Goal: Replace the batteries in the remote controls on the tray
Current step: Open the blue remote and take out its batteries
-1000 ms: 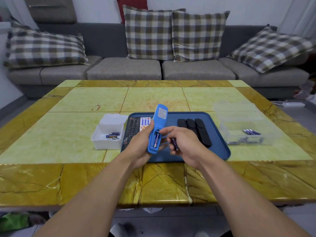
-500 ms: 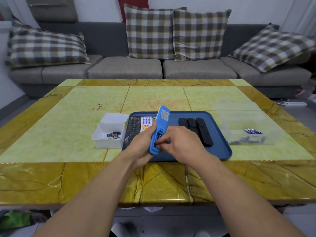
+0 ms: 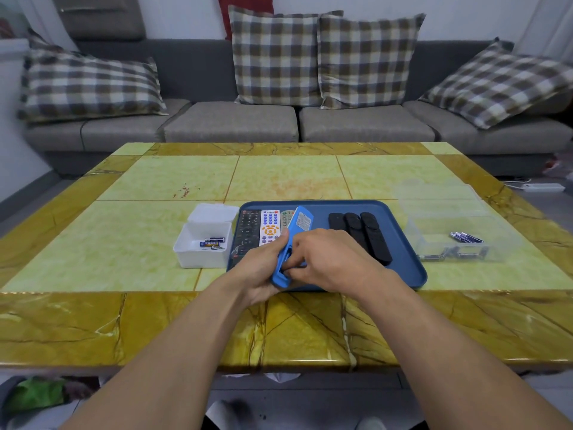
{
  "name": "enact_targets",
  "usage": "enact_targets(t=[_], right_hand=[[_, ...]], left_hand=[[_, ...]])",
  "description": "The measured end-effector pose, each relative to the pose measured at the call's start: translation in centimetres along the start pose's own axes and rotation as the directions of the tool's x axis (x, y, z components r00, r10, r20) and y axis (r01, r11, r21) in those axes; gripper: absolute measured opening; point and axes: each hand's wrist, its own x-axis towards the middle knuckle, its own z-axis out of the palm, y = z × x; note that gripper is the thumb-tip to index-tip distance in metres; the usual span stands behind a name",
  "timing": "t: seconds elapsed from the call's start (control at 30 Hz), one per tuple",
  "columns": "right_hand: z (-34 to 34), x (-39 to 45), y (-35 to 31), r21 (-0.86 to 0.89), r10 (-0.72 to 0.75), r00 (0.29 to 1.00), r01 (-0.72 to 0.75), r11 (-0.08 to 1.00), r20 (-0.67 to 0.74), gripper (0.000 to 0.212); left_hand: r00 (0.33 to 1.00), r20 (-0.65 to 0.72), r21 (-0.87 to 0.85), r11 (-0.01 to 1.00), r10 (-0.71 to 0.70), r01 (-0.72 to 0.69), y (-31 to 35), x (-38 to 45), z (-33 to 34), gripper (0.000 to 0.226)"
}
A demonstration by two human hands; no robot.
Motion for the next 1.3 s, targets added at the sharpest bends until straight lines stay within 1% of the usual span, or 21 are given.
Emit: enact_targets(t=[0.2, 0.33, 0.43, 0.5, 0.6, 0.73, 0.83, 0.93, 0.97, 1.0, 1.03, 1.07, 1.1, 1.13, 1.17, 1.2, 1.23, 1.27, 1.3], right_hand=[[0.2, -0.2, 0.0, -0.002, -0.045, 0.999, 0.045, 0.999, -0.014, 0.020], [0.6, -0.3, -0.1, 0.005, -0.060, 0.994, 0.060, 0.998, -0.092, 0.021], [1.0, -0.4, -0.1, 0.004, -0.057, 0.981, 0.059, 0.998, -0.187, 0.024], [1.2, -0.4, -0.1, 0.012, -0.058, 0.970, 0.062, 0.998, -0.237, 0.025], [1.1, -0.6, -0.2, 0.021, -0.062, 0.965, 0.070, 0.997, -0.256, 0.024], [0.6, -0.8, 0.1, 0.102, -0.028, 0.990, 0.042, 0.994, -0.135, 0.023], [0.3, -0.8, 0.6, 0.123, -0.023, 0.998, 0.029, 0.992, -0.057, 0.022], [0.6, -0.5, 1.1, 0.234, -0.007, 0.996, 0.029, 0.972, -0.093, 0.017], [0.8, -0.4, 1.2, 0.310, 0.004, 0.993, 0.033, 0.950, -0.118, 0.014], [0.9, -0.4, 1.2, 0.424, 0.041, 0.989, 0.024, 0.905, -0.144, 0.011], [1.0, -0.5, 1.2, 0.568, 0.107, 0.981, 0.006, 0.823, -0.165, 0.008], [1.0, -0.6, 1.3, 0.710, 0.196, 0.966, -0.020, 0.704, -0.167, 0.006], [1.0, -0.7, 1.4, 0.819, 0.296, 0.944, -0.054, 0.571, -0.144, 0.008], [1.1, -0.7, 1.5, 0.905, 0.393, 0.916, -0.095, 0.416, -0.084, 0.013], [1.1, -0.8, 2.0, 0.970, 0.480, 0.877, -0.128, 0.204, 0.015, 0.017], [1.1, -0.7, 2.4, 0.990, 0.538, 0.831, -0.125, -0.066, 0.141, 0.016], [1.0, -0.5, 2.8, 0.930, 0.549, 0.788, -0.080, -0.359, 0.280, 0.012], [0.8, -0.4, 3.3, 0.795, 0.515, 0.757, -0.008, -0.607, 0.401, 0.009], [0.7, -0.2, 3.6, 0.635, 0.458, 0.747, 0.062, -0.770, 0.482, 0.007]], left_hand=[[1.000, -0.025, 0.018, 1.000, -0.008, 0.008, 0.1, 0.0, 0.0, 0.041], [0.998, -0.065, 0.011, 1.000, -0.004, 0.005, 0.3, 0.2, 0.2, 0.042], [0.993, -0.122, -0.071, 0.997, 0.003, -0.011, 0.5, 0.2, 0.5, 0.041], [0.991, -0.137, -0.097, 0.995, 0.008, -0.022, 0.6, 0.4, 0.4, 0.040], [0.990, -0.137, -0.094, 0.995, 0.017, -0.030, 0.7, 0.4, 0.4, 0.039], [0.993, -0.114, -0.076, 0.997, 0.006, -0.014, 0.6, 0.2, 0.1, 0.037], [0.995, -0.100, -0.017, 1.000, -0.006, 0.004, 0.5, 0.4, -0.2, 0.042], [0.997, -0.071, 0.019, 1.000, -0.022, 0.023, 0.4, 0.2, -0.1, 0.046], [0.997, -0.071, 0.020, 1.000, -0.018, 0.020, 0.4, 0.1, -0.1, 0.046], [0.997, -0.073, 0.018, 1.000, -0.011, 0.012, 0.4, 0.1, -0.1, 0.045], [0.996, -0.084, 0.020, 1.000, 0.002, -0.001, 0.4, 0.2, -0.1, 0.045], [0.995, -0.103, 0.025, 1.000, 0.018, -0.016, 0.4, 0.2, 0.0, 0.046], [0.991, -0.131, 0.023, 0.999, 0.031, -0.028, 0.5, 0.3, 0.0, 0.048], [0.986, -0.162, 0.011, 0.999, 0.039, -0.038, 0.6, 0.3, 0.0, 0.050], [0.981, -0.188, -0.009, 0.999, 0.047, -0.050, 0.6, 0.5, 0.1, 0.053], [0.974, -0.217, -0.027, 0.997, 0.060, -0.068, 0.7, 0.5, 0.1, 0.054], [0.969, -0.236, -0.045, 0.995, 0.077, -0.089, 0.7, 0.6, 0.2, 0.054], [0.966, -0.244, -0.063, 0.992, 0.090, -0.109, 0.6, 0.6, 0.4, 0.053], [0.963, -0.250, -0.076, 0.989, 0.101, -0.124, 0.6, 0.7, 0.6, 0.053]])
